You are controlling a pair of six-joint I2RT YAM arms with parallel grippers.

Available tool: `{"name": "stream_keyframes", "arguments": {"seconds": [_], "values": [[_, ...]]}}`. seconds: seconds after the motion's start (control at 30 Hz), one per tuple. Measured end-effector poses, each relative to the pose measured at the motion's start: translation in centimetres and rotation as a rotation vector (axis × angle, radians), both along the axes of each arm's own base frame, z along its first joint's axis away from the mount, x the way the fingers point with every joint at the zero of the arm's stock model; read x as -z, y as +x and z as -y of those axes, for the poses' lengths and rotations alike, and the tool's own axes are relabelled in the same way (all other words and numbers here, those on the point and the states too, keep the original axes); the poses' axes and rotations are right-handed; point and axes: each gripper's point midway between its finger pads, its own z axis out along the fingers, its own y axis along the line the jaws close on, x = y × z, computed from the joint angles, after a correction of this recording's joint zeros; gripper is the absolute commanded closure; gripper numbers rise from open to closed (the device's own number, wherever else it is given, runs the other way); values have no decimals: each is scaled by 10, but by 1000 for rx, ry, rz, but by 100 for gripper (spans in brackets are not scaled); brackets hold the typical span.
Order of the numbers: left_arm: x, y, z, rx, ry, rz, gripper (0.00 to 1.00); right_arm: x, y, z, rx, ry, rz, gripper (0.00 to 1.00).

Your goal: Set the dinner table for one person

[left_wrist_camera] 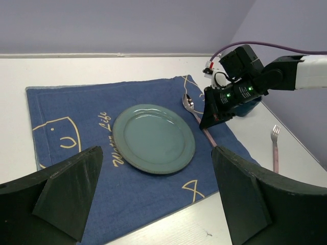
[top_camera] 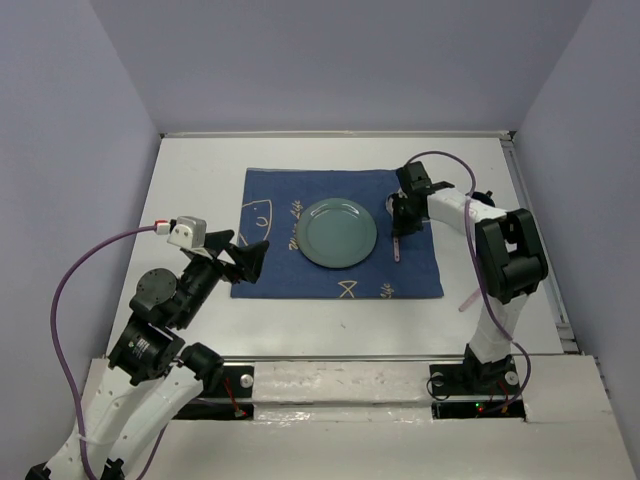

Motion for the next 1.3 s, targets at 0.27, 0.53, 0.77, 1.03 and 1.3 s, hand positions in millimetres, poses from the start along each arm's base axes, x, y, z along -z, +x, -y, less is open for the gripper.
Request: {"name": "stream_keyframes", "arguments": {"seconds": [0.27, 0.53, 0.77, 1.03, 1.3], "values": [[0, -1, 3, 17, 0, 1, 1, 9, 3, 0, 9, -3, -7, 99], [-1, -2, 5, 31, -1, 2, 1, 5, 1, 3, 17, -11, 2, 49], [-4, -7, 6, 50, -8, 15, 1, -54, -3, 48, 166, -2, 147, 66], [-29, -39, -1, 98, -85, 132, 1, -76, -74, 195, 674, -21, 211, 49], [-37, -54, -6, 118, -128, 161, 1, -4, -143, 206, 794, -68, -89, 50]]}}
